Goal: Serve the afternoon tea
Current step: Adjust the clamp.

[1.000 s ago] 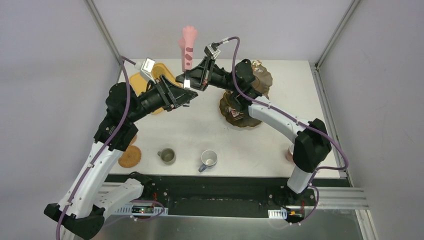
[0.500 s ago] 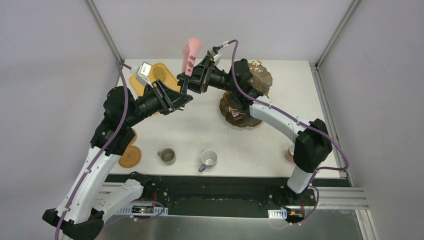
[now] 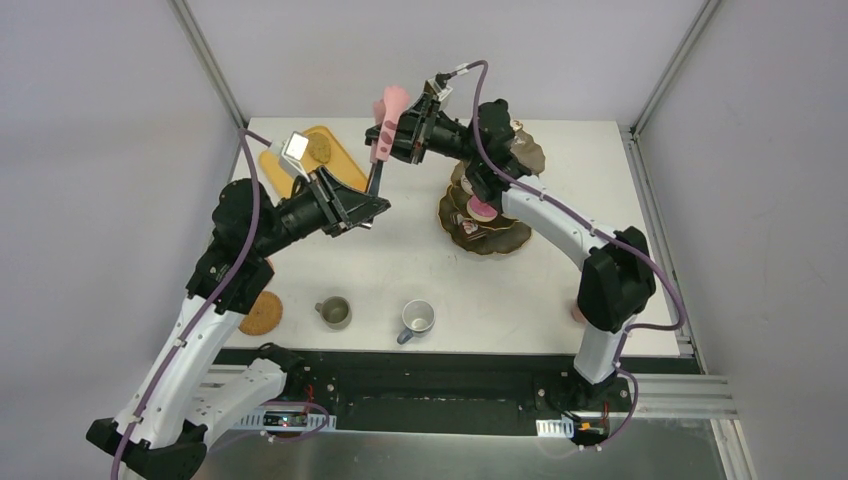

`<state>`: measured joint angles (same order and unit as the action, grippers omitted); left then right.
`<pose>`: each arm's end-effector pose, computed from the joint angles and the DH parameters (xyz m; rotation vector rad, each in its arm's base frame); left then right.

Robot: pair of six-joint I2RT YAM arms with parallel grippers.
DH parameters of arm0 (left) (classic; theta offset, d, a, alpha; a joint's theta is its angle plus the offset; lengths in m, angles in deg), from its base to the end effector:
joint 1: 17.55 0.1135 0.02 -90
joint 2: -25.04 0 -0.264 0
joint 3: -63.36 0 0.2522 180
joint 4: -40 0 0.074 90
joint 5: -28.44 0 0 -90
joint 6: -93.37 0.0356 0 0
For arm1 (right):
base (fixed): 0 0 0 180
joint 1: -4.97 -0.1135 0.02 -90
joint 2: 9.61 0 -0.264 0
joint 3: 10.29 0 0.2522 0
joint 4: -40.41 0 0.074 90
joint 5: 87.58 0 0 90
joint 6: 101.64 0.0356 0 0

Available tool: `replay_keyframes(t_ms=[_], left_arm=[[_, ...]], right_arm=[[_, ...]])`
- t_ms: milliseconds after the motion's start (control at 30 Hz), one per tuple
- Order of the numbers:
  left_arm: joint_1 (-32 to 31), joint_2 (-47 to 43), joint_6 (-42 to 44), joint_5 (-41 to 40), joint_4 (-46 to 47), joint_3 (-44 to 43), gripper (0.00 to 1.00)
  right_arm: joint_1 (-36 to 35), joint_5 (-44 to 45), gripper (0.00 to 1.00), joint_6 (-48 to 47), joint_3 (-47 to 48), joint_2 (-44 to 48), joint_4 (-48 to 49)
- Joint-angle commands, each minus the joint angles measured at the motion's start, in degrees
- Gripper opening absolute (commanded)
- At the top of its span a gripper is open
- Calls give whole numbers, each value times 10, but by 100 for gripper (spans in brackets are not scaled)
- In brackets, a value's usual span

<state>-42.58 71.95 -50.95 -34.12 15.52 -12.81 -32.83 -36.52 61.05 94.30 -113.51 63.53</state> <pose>0.1425 -0.0846 0.4384 0.0064 1.6841 -1.4356 0.3250 0.2804 0.4139 -0.2974 1.5253 1.9973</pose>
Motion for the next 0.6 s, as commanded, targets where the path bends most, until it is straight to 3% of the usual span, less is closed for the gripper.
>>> replay_keyframes(t_ms=[0, 67, 133, 267, 567], left_arm=[[1, 5, -2, 17, 43, -15, 16], [1, 9, -1, 9, 38, -20, 21], [1, 7, -2, -12, 37, -21, 35], [1, 15, -4, -28, 54, -22, 55], [1, 40, 8, -29, 67, -37, 52]], right_arm=[[-10, -26, 26, 16, 25, 2, 43], [-13, -24, 13, 16, 17, 6, 46], [-14, -18, 0, 19, 6, 11, 53], [-17, -2, 0, 19, -12, 21, 54], [-25, 24, 0, 25, -37, 34, 54]])
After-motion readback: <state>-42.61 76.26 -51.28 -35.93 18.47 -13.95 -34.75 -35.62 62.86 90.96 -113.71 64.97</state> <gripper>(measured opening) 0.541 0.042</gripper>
